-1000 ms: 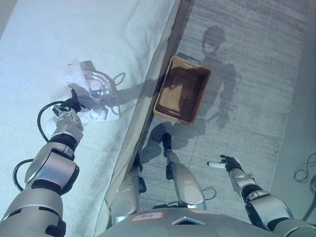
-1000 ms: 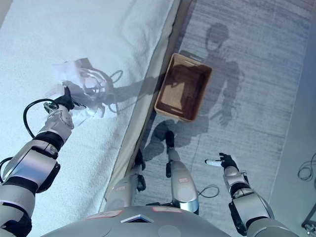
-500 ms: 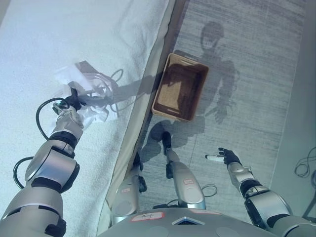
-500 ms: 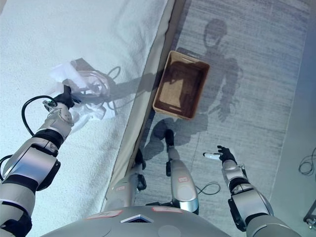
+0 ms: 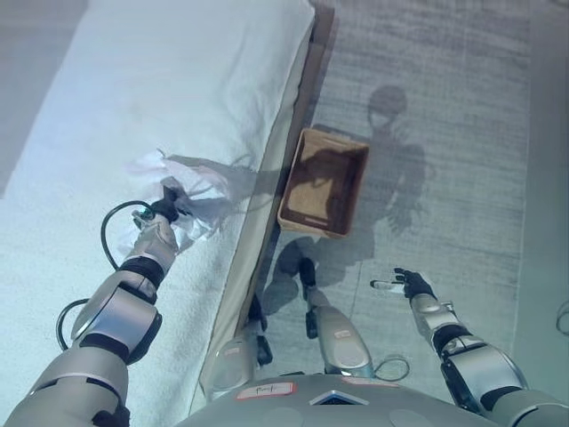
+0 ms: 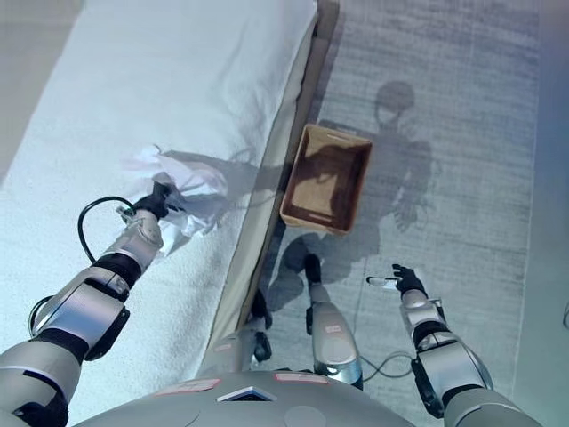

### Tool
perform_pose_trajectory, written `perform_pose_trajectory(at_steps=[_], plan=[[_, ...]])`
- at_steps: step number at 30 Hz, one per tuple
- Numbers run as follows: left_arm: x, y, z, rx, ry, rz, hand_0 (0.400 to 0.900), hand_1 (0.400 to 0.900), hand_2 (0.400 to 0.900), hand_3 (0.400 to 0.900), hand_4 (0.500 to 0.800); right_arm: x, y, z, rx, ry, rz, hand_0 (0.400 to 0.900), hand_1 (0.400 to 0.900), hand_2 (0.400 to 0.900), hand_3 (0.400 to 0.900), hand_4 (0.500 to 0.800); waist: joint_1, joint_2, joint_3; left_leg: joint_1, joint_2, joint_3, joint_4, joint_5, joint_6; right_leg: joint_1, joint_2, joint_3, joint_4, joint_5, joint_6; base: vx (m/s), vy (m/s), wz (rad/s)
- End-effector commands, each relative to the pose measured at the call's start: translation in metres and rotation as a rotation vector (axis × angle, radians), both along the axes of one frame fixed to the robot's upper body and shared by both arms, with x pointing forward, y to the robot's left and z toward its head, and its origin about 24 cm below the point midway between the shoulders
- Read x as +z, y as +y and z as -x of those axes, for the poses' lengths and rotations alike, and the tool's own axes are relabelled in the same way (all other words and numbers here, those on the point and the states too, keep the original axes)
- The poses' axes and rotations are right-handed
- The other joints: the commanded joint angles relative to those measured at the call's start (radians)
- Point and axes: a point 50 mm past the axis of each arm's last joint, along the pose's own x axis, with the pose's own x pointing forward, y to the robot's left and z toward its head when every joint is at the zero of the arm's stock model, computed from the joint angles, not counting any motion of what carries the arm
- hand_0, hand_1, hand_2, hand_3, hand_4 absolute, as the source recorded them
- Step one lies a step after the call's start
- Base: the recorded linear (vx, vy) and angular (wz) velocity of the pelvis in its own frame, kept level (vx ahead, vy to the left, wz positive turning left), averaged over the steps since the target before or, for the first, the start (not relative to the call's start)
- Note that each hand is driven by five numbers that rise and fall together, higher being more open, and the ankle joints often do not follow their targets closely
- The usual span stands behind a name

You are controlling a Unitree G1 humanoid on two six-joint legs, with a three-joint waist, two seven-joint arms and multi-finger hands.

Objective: Put the clothes on the bed into the basket.

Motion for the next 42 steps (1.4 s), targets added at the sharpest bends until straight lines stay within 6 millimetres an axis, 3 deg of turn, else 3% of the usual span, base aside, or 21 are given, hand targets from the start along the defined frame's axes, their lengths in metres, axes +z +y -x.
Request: perform_pose_trajectory(at_steps=[1, 14, 25, 42], plan=[[0.035, -0.016, -0.028, -0.021, -0.187, 0.089, 0.4, 0.4, 0.4, 0.4, 0.5, 0.008, -0.042, 0.019, -0.108, 0.05, 0.091, 0.9, 0.9, 0.9, 0.9, 0.8, 0.014, 0.086, -0.019, 0.027, 0.026, -0.072, -0.002, -0.037, -0.042, 0.141, 0.006, -0.04, 0.004, -0.095, 0.026, 0.02, -0.044, 0.05], [0.044, -0.081, -0.039, -0.179, -0.261, 0.335, 0.4, 0.4, 0.4, 0.4, 0.5, -0.003, -0.055, 0.062, -0.212, 0.166, 0.071, 0.9, 0.9, 0.9, 0.9, 0.8, -0.019, 0.124, -0.064, 0.185, 0.041, -0.056, -0.002, -0.063, -0.051, 0.304, 0.027, -0.048, 0.004, -0.145, 0.011, 0.02, -0.061, 0.03], [0.055, -0.103, -0.054, -0.193, -0.254, 0.369, 0.4, 0.4, 0.4, 0.4, 0.5, -0.006, -0.062, 0.088, -0.267, 0.208, 0.089, 0.9, 0.9, 0.9, 0.9, 0.8, -0.086, 0.165, -0.07, 0.22, 0.058, 0.007, -0.002, -0.077, -0.056, 0.306, 0.046, 0.006, 0.004, -0.145, 0.01, 0.03, -0.039, -0.2], [0.087, -0.124, -0.075, -0.183, -0.327, 0.481, 0.4, 0.4, 0.4, 0.4, 0.5, 0.007, -0.08, 0.077, -0.291, 0.146, 0.139, 0.9, 0.9, 0.9, 0.9, 0.8, -0.175, 0.233, -0.031, 0.21, 0.085, 0.101, -0.002, -0.099, -0.074, 0.232, 0.082, 0.108, 0.004, -0.138, 0.013, 0.04, -0.038, -0.25]])
